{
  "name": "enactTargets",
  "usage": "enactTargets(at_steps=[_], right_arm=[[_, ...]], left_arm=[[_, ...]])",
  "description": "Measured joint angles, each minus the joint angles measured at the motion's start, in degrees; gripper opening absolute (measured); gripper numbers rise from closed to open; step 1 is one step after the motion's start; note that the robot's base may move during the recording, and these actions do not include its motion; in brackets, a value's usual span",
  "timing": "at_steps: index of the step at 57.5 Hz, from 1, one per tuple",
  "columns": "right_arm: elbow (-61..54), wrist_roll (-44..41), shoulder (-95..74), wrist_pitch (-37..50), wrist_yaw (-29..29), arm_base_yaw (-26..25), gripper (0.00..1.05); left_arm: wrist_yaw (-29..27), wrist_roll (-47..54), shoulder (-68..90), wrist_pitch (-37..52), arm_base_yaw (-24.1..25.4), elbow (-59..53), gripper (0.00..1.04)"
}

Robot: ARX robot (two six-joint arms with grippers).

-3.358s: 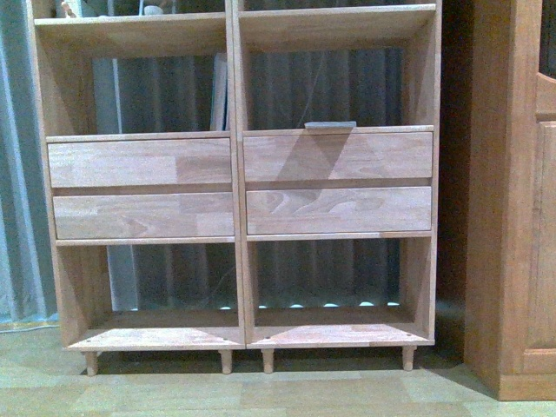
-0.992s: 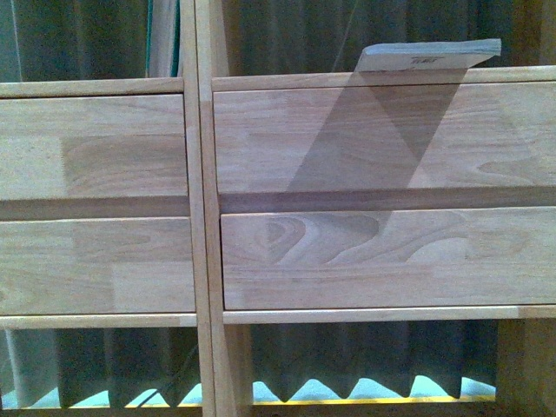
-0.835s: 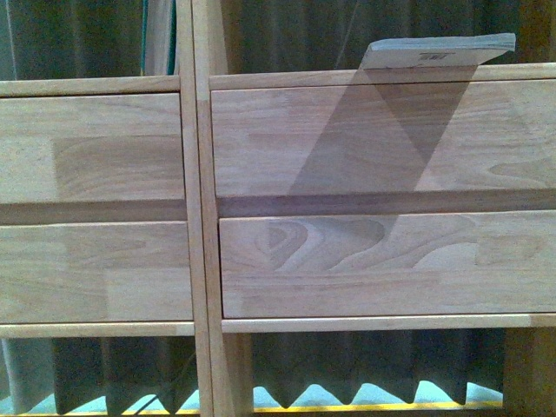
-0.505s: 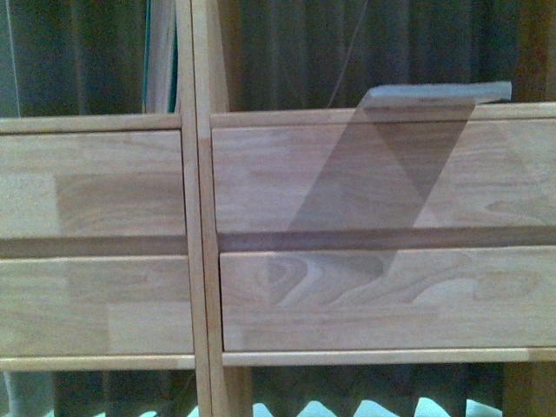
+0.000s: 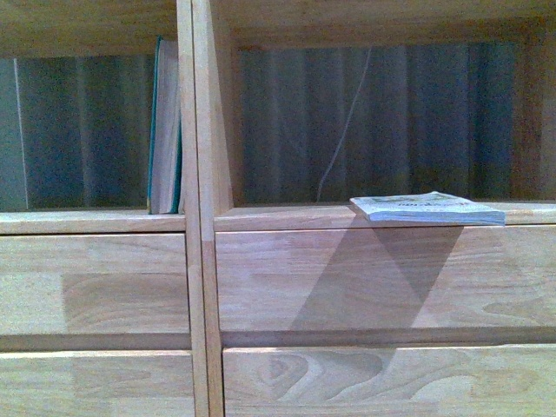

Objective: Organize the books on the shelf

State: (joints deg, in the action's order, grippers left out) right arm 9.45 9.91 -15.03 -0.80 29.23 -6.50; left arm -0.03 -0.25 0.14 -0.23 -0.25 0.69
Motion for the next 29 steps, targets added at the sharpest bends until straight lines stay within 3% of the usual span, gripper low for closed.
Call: enactTargets(at_steps=[11, 18, 29], right_arm=[[15.39, 9.77, -23.89, 20.15, -7.78, 8.00, 0.98], [27.21, 18.73, -44.61, 29.11, -12.72, 10.27, 0.98], [42.38, 33.22, -65.11, 31.21, -18.29, 10.25, 0.98]], left_arm=[[0.02, 0.00, 0.00, 0.00, 0.00, 0.00, 0.98], [0.02, 0.00, 0.00, 0.00, 0.00, 0.00, 0.98], [0.02, 0.00, 0.00, 0.00, 0.00, 0.00, 0.98]])
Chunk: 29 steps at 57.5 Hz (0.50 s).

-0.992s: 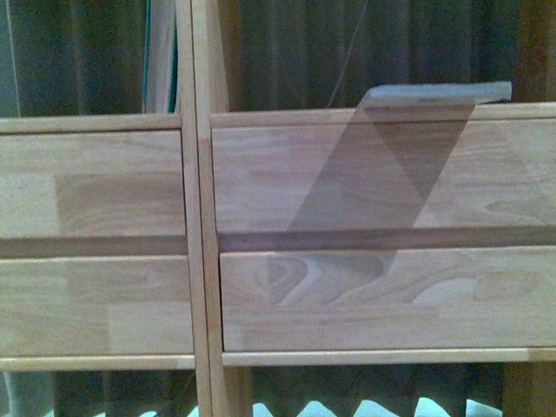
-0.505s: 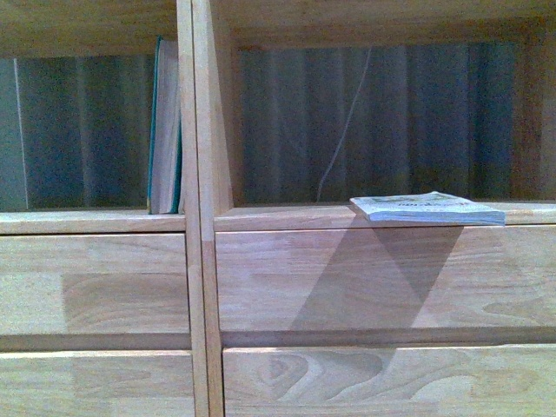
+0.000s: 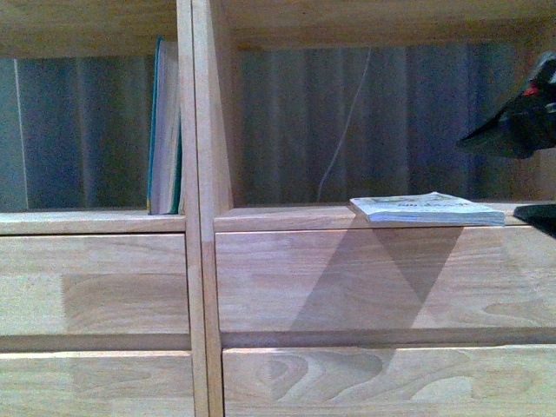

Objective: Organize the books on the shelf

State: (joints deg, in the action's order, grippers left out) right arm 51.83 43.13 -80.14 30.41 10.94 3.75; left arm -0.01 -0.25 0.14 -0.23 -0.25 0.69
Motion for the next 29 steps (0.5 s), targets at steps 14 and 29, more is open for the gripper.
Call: enactTargets(at_steps=[14, 29], right_arm=[[10.49, 11.50, -11.47, -1.53, -4.00, 0.28, 0.98], [17.25, 20.04, -18.95, -3.65, -8.90, 0.55, 0.98]], left_arm=[[0.00, 0.00, 0.00, 0.00, 0.00, 0.00, 0.98], [0.00, 0.00, 0.00, 0.00, 0.00, 0.00, 0.98]])
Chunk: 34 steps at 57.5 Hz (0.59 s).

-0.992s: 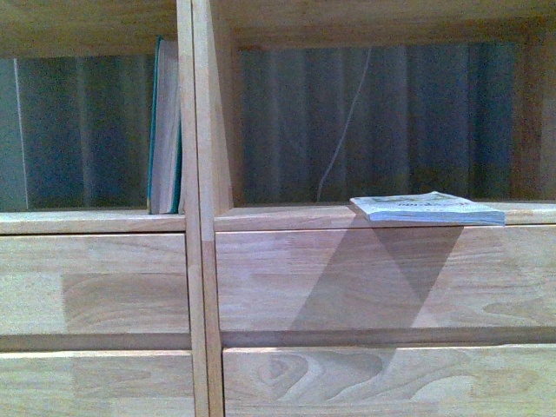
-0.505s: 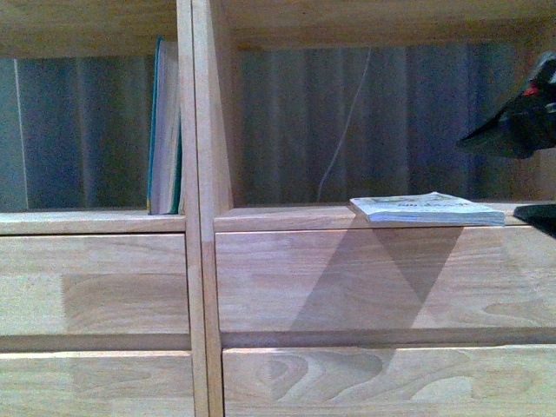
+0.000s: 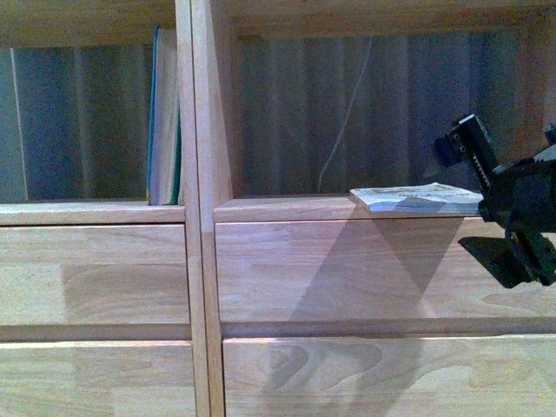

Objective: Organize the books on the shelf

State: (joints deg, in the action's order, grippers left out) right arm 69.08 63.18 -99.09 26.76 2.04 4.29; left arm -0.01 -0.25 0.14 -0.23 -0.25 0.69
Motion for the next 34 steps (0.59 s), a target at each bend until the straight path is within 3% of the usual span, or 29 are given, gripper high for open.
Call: enactTargets(at_steps=[13, 34], right_arm=[[0.63, 5.44, -2.54, -0.24, -1.51, 2.03, 0.95], [3.56, 7.43, -2.56, -0.57, -3.43, 5.14, 0.40]], left_arm=[[0.00, 0.00, 0.00, 0.00, 0.00, 0.00, 0.98], [0.00, 0.00, 0.00, 0.00, 0.00, 0.00, 0.98]])
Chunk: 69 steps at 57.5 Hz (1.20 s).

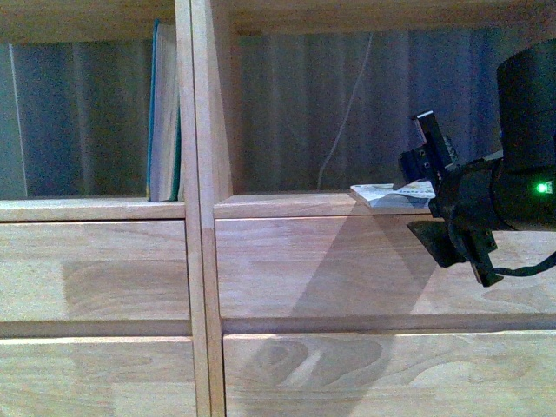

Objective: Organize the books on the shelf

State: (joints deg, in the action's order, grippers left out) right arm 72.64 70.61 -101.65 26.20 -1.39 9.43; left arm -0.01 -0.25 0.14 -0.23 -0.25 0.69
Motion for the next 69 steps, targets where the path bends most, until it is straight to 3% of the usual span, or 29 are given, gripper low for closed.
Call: enactTargets(at_steps=[12, 27, 34, 44, 55, 69], right_arm=[[0.39, 1.44, -0.22, 1.40, -0.98, -0.04, 0.09], [0.37, 2.08, -0.39, 3.37, -0.07, -0.33, 0.07], [-1.81, 2.80, 0.48, 6.08, 1.92, -0.35, 0.07], [-6.71, 6.01, 5.18, 9.84, 6.47, -0.33, 0.07], [-10.64, 7.02, 14.03, 14.08, 13.07, 0.15, 0.07], [-12.85, 5.18, 21.09, 17.62, 21.94, 3.06, 0.07]], left_arm=[[0.00, 0.00, 0.00, 0.00, 0.00, 0.00, 0.98], [0.72, -0.09, 0.04, -0.04, 0.17, 0.00, 0.98], [19.45, -1.81, 3.43, 1.33, 7.76, 0.52, 0.98], [36.35, -7.78, 10.58, 9.79, 18.84, 5.84, 0.98], [43.36, -18.91, 28.92, 27.19, 20.98, 15.78, 0.98], [50.23, -34.18, 55.23, 38.16, 16.04, 31.85, 0.98]])
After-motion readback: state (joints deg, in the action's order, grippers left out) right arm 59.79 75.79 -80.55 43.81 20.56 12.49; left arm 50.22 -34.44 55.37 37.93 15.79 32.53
